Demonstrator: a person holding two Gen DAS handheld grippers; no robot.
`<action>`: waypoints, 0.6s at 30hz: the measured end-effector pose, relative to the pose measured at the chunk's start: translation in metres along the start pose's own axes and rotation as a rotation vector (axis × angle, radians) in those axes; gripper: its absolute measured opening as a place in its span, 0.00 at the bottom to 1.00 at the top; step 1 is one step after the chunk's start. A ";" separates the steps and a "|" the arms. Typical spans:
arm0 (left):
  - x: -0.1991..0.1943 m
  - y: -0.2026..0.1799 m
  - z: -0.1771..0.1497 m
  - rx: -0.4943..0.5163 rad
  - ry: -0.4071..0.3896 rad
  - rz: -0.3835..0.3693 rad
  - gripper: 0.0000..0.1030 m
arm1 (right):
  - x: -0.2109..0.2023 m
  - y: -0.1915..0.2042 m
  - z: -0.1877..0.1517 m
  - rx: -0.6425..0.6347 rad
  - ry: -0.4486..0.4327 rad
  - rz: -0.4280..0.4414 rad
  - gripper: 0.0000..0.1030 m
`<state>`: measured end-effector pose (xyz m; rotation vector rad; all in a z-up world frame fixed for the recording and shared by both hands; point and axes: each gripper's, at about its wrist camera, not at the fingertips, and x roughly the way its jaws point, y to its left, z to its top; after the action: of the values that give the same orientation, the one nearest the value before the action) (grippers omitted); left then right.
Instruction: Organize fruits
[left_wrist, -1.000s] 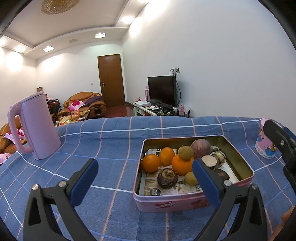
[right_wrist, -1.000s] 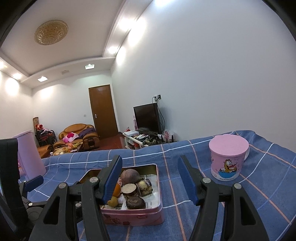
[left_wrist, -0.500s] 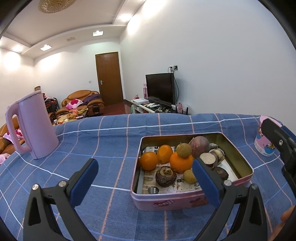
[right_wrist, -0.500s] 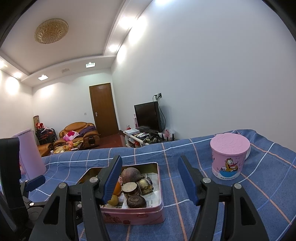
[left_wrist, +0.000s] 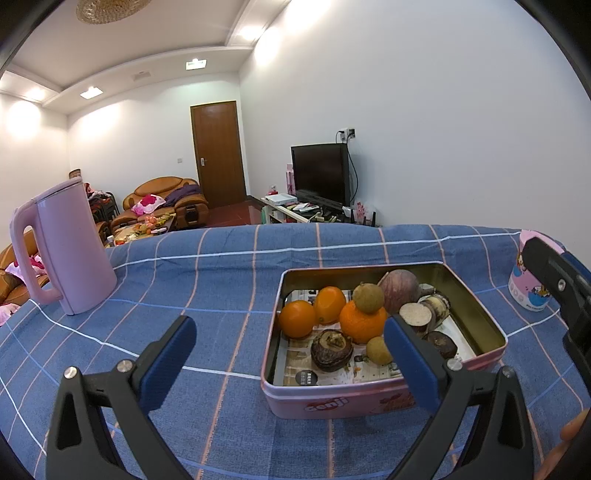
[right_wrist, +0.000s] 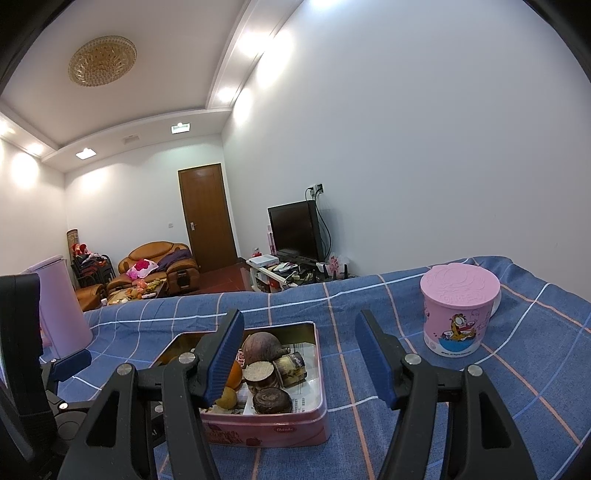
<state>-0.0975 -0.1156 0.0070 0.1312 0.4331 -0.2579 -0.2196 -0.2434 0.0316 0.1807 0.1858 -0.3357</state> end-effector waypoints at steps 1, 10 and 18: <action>0.000 0.000 0.000 0.000 0.000 0.000 1.00 | 0.000 0.000 0.000 0.000 0.001 0.000 0.62; 0.000 -0.001 0.000 -0.001 0.002 0.001 1.00 | 0.000 0.000 -0.001 -0.001 0.002 -0.001 0.62; 0.001 0.001 -0.001 -0.004 0.006 -0.004 1.00 | 0.000 0.000 0.000 -0.001 0.003 0.000 0.63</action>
<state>-0.0968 -0.1152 0.0053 0.1277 0.4396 -0.2605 -0.2197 -0.2430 0.0314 0.1805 0.1887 -0.3358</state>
